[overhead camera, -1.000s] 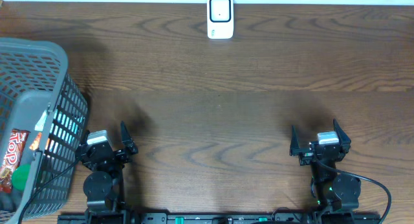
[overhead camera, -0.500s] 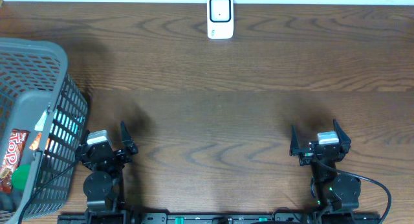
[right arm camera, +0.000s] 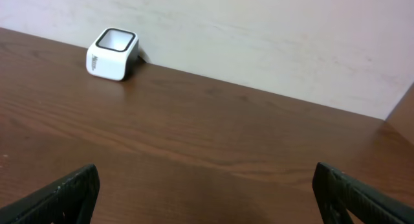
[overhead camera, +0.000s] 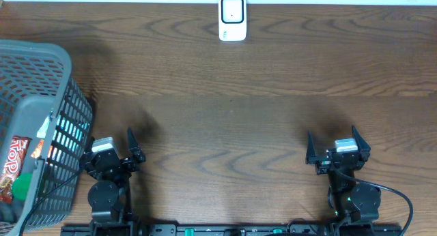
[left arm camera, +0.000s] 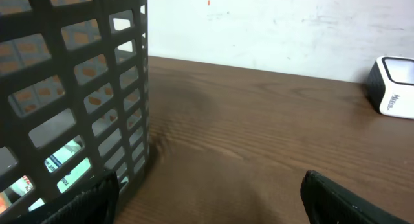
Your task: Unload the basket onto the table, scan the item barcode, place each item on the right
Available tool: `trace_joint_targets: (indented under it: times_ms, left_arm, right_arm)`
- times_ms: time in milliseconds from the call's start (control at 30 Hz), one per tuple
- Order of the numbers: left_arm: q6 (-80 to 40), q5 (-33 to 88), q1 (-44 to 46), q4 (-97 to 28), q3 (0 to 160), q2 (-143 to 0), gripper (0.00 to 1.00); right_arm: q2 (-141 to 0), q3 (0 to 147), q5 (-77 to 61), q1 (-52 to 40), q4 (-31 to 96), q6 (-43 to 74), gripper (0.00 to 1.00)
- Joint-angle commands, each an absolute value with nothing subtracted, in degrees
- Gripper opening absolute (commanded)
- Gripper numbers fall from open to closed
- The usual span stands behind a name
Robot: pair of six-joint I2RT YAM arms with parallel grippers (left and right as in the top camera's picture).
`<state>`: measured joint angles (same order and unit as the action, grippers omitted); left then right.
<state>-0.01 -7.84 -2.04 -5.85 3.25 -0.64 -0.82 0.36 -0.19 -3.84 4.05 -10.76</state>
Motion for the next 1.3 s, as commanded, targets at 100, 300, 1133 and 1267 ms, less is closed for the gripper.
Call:
trace_joint_targets:
  times_ms: [100, 300, 1133, 1267]
  left_arm:
    - [0.1, -8.1, -2.1, -7.2, 2.0, -0.6, 0.9]
    - [-3.3, -7.4, -1.9, -5.2, 2.0, -0.6, 0.9]
    - [-8.9, 23.8, -1.9, -56.9, 75.5, -39.9, 0.9]
    - [-10.5, 26.3, -1.9, -56.6, 78.7, -41.8, 0.91]
  right_arm:
    - [-0.4, 0.3, -0.3, -4.0, 4.3, -9.9, 0.99]
    - [-0.4, 0.3, -0.3, -4.0, 4.3, -9.9, 0.99]
    - [-0.4, 0.3, -0.3, -4.0, 4.3, -9.9, 0.99]
    - [-0.4, 0.3, -0.3, -4.0, 4.3, -9.9, 0.99]
